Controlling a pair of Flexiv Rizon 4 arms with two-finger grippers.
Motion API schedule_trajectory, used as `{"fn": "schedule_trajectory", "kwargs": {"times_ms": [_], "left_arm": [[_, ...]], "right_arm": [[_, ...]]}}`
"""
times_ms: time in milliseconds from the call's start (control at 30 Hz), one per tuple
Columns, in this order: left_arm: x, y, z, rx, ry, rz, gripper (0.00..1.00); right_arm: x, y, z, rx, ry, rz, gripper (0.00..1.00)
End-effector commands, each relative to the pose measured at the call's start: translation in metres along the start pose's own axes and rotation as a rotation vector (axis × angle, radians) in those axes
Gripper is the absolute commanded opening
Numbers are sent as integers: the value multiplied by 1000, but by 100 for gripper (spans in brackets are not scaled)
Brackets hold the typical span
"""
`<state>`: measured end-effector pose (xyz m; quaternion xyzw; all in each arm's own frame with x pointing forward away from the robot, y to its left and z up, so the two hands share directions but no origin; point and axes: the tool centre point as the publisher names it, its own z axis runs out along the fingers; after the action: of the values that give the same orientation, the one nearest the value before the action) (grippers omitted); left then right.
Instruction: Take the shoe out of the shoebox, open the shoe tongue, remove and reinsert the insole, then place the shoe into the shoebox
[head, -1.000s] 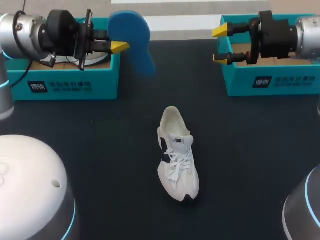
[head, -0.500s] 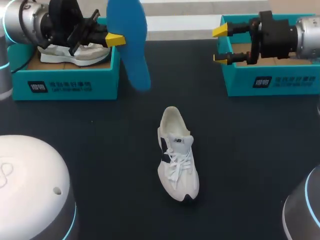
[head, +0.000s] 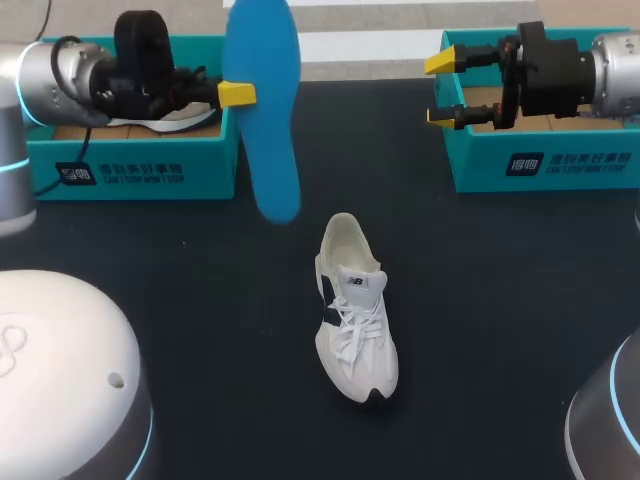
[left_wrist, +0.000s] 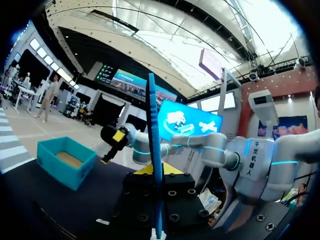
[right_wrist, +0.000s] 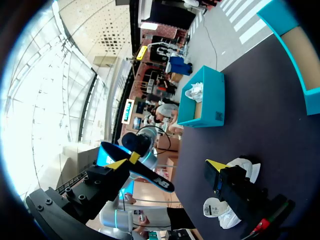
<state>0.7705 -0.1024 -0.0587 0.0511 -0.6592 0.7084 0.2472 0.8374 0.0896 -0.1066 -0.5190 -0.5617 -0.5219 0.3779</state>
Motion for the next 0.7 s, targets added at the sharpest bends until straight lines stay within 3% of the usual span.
{"fn": "schedule_trajectory", "kwargs": {"times_ms": [33,600,700], "left_arm": [[5,2,-1,-97,-122,-314,0],[4,6,-1,-103,-129,-357,0],[-5,11,-3,10,-161,-410,0]], "right_arm": [[0,-1,1,-3,-1,1,100],[0,-1,1,-3,-1,1,100],[0,-1,1,-3,-1,1,100]]}}
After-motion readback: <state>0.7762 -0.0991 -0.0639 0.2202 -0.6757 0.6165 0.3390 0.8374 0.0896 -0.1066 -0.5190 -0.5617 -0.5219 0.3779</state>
